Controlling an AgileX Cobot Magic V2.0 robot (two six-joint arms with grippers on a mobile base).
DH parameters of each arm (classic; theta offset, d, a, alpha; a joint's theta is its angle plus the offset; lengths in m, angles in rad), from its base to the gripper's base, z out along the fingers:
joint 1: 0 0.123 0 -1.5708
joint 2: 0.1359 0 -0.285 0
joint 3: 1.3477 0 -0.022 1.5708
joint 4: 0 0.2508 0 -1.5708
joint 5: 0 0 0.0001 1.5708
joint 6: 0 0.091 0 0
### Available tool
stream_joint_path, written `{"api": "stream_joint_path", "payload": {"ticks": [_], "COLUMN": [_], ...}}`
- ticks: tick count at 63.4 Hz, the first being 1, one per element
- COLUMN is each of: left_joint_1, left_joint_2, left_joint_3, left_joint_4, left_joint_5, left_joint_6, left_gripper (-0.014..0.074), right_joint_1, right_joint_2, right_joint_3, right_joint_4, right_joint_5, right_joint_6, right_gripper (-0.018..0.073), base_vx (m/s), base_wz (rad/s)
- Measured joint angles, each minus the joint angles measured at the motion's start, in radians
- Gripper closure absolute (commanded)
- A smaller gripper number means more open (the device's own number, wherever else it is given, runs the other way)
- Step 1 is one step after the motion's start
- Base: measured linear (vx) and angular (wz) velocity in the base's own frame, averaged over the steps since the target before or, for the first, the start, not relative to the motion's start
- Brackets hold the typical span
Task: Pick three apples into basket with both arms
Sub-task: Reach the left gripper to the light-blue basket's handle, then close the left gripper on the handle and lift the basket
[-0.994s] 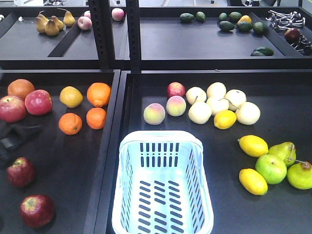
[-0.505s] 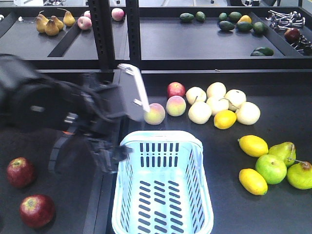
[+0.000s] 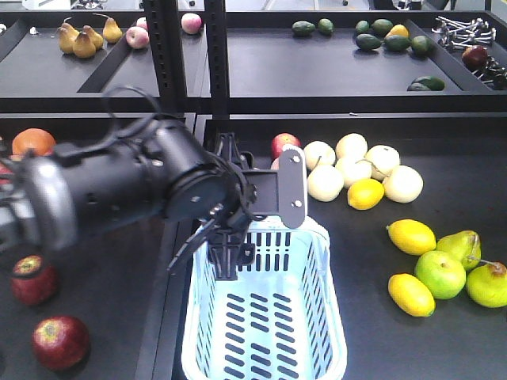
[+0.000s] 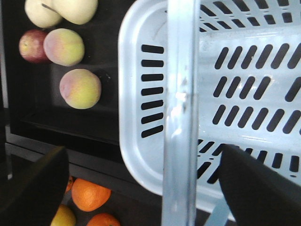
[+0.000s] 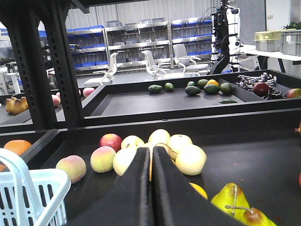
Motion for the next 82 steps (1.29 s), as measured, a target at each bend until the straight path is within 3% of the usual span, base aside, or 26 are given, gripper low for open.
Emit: {"api": "stream_joint_path", "payload": {"ticks": [10, 19, 26, 36, 57, 82], "left_joint_1": [0.0, 0.0, 0.0, 0.0, -0.005, -0.005], "left_joint_2": [0.061, 0.084, 0.084, 0.084, 0.048, -0.317], "left_joint_3": [-0.015, -0.016, -0.016, -0.016, -0.016, -0.016], "left_joint_4": [0.02, 0.043, 0.047, 0.048, 0.045, 0.155], "left_joint_5": [-0.003, -0.004, -0.009, -0.012, 0.002, 0.116], "left_joint_6": [0.003, 0.003, 0.003, 0.003, -0.005, -0.005], "left_gripper": [0.0028, 0.0121, 0.0267, 0.0609, 0.0604, 0.0604], "right_joint_1": [0.0, 0.0, 0.0, 0.0, 0.0, 0.0], "right_joint_2": [0.0, 0.0, 0.0, 0.0, 0.0, 0.0], "right_joint_3": [0.0, 0.0, 0.0, 0.0, 0.0, 0.0], "right_joint_4": [0.0, 0.0, 0.0, 0.0, 0.0, 0.0], "right_joint_5": [0.0, 0.0, 0.0, 0.0, 0.0, 0.0], "right_joint_6": [0.0, 0.0, 0.0, 0.0, 0.0, 0.0], "right_gripper": [0.0568, 0.0568, 0.0568, 0.0568, 0.0568, 0.0568], "base_vx": [0.0, 0.0, 0.0, 0.0, 0.0, 0.0], "base_wz": [0.0, 0.0, 0.0, 0.0, 0.0, 0.0]}}
